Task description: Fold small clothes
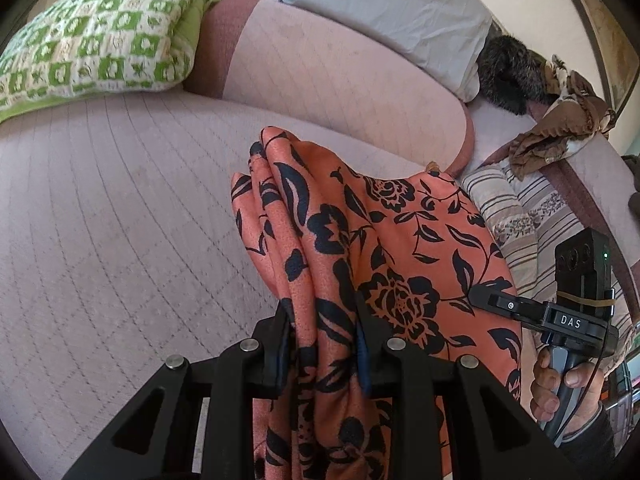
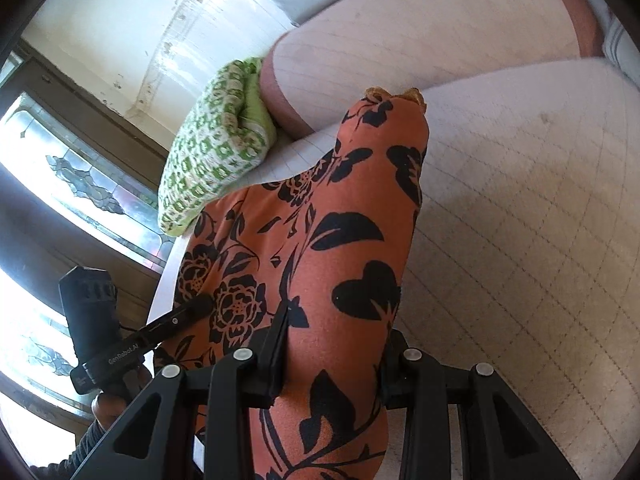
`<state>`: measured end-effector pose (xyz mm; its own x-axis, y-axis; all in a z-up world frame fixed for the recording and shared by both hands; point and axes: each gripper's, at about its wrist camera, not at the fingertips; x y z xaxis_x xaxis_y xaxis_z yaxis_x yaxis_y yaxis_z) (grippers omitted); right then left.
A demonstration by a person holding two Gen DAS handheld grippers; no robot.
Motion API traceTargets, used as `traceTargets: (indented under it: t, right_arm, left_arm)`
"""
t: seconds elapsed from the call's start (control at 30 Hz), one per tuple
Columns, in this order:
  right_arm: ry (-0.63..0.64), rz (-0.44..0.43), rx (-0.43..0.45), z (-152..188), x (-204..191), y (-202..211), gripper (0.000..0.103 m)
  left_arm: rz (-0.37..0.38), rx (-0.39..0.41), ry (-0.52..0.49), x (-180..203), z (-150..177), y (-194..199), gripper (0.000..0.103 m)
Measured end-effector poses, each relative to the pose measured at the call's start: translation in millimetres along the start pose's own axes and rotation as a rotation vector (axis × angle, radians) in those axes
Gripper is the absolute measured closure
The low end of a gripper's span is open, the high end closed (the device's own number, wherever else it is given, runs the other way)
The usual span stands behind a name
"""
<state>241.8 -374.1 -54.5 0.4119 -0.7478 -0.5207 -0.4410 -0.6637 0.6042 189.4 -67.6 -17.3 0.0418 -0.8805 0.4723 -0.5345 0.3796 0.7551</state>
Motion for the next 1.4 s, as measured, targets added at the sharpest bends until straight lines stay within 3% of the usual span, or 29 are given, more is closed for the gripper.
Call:
traceTargets:
  t: [0.2, 0.27, 0.3, 0.4, 0.5, 0.6, 0.7, 0.8, 0.9, 1.07, 1.17, 1.23, 1.4]
  right_arm:
    - [-0.023, 0.002, -0.054, 14, 20, -13, 0.062]
    - [-0.054, 0.066, -0.087, 21, 29, -20, 0.053]
    - [-0.056, 0.117, -0.101, 25, 31, -20, 0.049]
    - [-0.024, 0.205, -0.066, 31, 21, -4, 0.044]
    - [0.029, 0.251, 0.03, 33, -6, 22, 0.041]
    - [0.077, 0.187, 0.063, 31, -36, 26, 0.034]
    - [0.079, 0.116, 0.026, 38, -45, 10, 0.03]
    - [0.056, 0.16, -0.066, 49, -29, -18, 0.03]
    - [0.037, 0.131, -0.027, 42, -33, -12, 0.029]
    - [0.059, 0.129, 0.051, 13, -32, 1, 0.025]
    - [0.016, 0.154, 0.048, -2, -14, -15, 0.025]
    - [-0.032, 0.146, 0.017, -4, 4, -27, 0.025]
    - [-0.032, 0.129, 0.037, -1, -4, -19, 0.025]
  left_arm:
    - [-0.013, -0.045, 0.011, -6, 12, -23, 0.072]
    - [-0.044, -0.078, 0.02, -12, 15, -31, 0.068]
    - [-0.055, -0.078, 0.029, -16, 16, -29, 0.06]
    - [-0.069, -0.007, 0.016, -21, 18, 1, 0.045]
    - [-0.068, 0.073, -0.032, -14, 26, 30, 0.043]
    - [-0.067, 0.088, -0.093, 0, 34, 31, 0.043]
    - [-0.097, 0.051, -0.137, 6, 44, 12, 0.043]
    - [-0.188, -0.02, -0.137, -8, 52, -13, 0.042]
    - [-0.172, 0.002, -0.11, -13, 50, -6, 0.041]
    - [-0.126, 0.083, -0.192, 7, 54, 23, 0.041]
    - [-0.119, 0.053, -0.24, 9, 68, 21, 0.041]
    - [-0.168, 0.02, -0.265, 4, 75, 8, 0.041]
    - [-0.161, 0.015, -0.183, -14, 67, 10, 0.038]
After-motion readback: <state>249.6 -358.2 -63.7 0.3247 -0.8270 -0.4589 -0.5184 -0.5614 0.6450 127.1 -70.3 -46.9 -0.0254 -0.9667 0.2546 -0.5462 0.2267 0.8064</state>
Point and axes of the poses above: each gripper's, at about its wrist camera, not at the fingertips, and y roughly against the way its jaws point, x to its right, z to its underside, and after that the axes turned 12 degrees about y, right-handed
